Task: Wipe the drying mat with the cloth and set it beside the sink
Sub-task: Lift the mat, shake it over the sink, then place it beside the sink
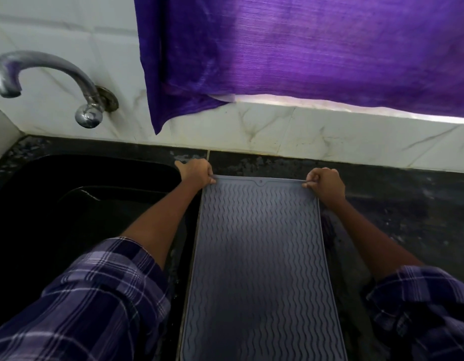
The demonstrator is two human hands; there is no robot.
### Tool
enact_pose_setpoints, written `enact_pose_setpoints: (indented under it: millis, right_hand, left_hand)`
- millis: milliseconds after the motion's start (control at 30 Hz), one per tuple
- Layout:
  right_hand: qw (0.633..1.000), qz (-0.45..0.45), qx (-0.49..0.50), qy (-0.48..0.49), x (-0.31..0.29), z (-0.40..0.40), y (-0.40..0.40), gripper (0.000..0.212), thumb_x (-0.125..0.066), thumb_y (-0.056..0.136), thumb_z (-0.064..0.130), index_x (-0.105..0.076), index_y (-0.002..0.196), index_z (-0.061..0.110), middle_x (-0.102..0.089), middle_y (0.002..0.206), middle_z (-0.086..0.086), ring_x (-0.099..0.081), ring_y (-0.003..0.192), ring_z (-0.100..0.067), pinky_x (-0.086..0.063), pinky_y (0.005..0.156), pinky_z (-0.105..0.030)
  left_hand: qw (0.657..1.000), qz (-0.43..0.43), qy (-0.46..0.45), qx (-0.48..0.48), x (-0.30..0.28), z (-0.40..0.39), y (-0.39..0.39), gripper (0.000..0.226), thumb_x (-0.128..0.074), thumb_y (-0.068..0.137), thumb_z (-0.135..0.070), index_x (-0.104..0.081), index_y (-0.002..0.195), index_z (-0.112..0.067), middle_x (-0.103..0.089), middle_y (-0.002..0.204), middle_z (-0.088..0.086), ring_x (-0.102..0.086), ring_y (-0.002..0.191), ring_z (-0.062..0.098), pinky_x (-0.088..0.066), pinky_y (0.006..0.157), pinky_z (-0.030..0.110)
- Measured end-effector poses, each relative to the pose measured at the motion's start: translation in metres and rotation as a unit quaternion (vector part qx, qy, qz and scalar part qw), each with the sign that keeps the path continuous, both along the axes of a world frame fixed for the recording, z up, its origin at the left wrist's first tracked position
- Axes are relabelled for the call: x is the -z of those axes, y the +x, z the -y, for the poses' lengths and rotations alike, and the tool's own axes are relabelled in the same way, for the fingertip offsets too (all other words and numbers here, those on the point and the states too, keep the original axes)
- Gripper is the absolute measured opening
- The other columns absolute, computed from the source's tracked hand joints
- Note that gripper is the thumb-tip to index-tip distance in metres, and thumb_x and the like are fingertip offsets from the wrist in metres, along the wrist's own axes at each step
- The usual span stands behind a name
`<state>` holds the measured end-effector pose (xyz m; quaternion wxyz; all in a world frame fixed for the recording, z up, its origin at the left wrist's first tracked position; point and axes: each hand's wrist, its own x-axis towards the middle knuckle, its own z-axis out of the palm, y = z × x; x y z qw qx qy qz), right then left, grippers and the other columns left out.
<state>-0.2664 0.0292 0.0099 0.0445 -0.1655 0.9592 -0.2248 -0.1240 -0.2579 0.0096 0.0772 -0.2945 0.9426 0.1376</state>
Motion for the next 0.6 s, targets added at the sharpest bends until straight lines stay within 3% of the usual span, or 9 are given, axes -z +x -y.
enact_pose_setpoints:
  millis: [400, 600]
  right_hand:
    - [0.999, -0.015, 0.010, 0.036, 0.026, 0.010, -0.008, 0.009, -0.073, 0.080, 0.018, -0.071, 0.085, 0.010, -0.069, 0.092, -0.012, -0.060, 0.099, -0.032, -0.054, 0.076, -0.042]
    - [0.999, -0.003, 0.021, 0.041, 0.034, 0.013, -0.011, 0.012, -0.072, 0.081, 0.019, -0.070, 0.089, 0.010, -0.068, 0.100, -0.012, -0.058, 0.104, -0.031, -0.052, 0.080, -0.042]
  left_hand:
    - [0.998, -0.004, 0.053, -0.039, 0.008, 0.003, -0.011, 0.021, -0.077, 0.076, -0.034, -0.073, 0.092, -0.021, -0.072, 0.105, -0.001, -0.058, 0.113, 0.020, -0.017, 0.114, 0.050]
    - [0.997, -0.005, 0.052, -0.056, 0.010, 0.002, -0.013, 0.020, -0.078, 0.076, -0.033, -0.073, 0.091, -0.022, -0.072, 0.103, -0.001, -0.059, 0.111, 0.020, -0.022, 0.112, 0.049]
